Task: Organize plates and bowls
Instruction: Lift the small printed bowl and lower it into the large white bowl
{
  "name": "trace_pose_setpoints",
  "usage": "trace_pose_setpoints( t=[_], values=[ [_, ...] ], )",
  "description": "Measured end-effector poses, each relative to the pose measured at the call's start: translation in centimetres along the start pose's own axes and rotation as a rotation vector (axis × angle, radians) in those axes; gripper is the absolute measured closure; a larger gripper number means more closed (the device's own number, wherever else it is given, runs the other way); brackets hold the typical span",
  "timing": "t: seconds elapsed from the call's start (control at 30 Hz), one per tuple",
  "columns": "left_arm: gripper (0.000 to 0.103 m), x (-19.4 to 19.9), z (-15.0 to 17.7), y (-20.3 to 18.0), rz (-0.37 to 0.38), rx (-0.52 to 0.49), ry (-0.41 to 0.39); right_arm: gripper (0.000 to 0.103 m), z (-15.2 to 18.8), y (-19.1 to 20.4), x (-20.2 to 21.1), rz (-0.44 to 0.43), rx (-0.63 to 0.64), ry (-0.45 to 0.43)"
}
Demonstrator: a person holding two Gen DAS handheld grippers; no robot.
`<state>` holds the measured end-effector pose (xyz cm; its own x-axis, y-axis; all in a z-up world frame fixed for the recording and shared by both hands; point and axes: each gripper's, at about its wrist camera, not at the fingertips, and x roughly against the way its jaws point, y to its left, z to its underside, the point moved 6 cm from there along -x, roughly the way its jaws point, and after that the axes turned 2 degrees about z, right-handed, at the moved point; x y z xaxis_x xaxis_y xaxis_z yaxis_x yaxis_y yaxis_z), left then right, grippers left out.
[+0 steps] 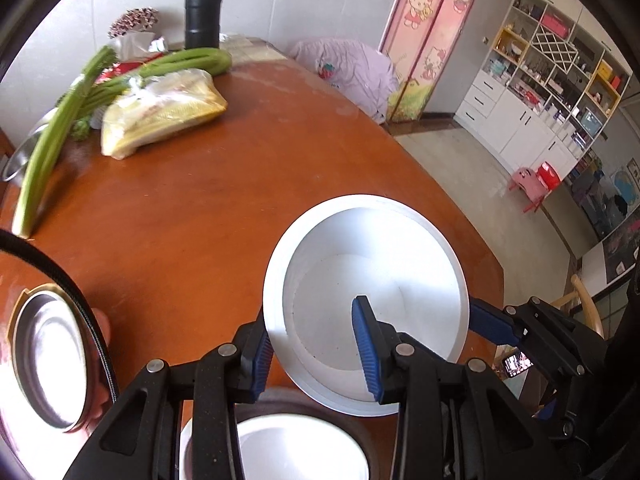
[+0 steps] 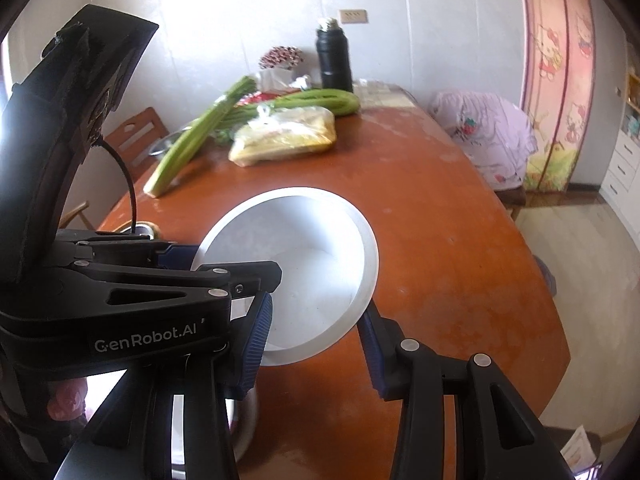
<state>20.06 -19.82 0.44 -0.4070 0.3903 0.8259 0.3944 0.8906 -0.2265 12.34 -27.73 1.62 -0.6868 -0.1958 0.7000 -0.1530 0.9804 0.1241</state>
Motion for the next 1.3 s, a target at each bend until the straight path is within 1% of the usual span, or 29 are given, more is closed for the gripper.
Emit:
trace_pose_setpoints(
  t=[0.27, 0.57, 0.93, 1.1, 1.3],
  values=[
    [0.065, 3.6, 1.7, 1.2, -0.027, 0.011, -0.051, 0.057, 0.4, 3.1, 2.0, -0.022, 0.055, -0.037],
    [0.065, 6.3, 4.1, 2.0, -0.045, 0.029, -0.087, 0.057, 1.4, 5.9, 3.8, -0.05, 0.094, -0.053],
    [0.065, 6.8, 7.9, 2.8, -0.086, 0.046, -0.063, 0.057, 4.4, 8.1, 4.2, -0.089, 0.129, -0.005],
    [0.065, 6.2, 9.7, 3.3, -0.1, 0.056, -0.034, 0.056, 6.0, 9.1, 3.6, -0.09, 0.158, 0.031],
    [0.065, 5.2, 10.7, 4.0, -0.1, 0.062, -0.012, 0.056, 7.2, 9.5, 2.8, -0.081, 0.177, 0.057]
  ],
)
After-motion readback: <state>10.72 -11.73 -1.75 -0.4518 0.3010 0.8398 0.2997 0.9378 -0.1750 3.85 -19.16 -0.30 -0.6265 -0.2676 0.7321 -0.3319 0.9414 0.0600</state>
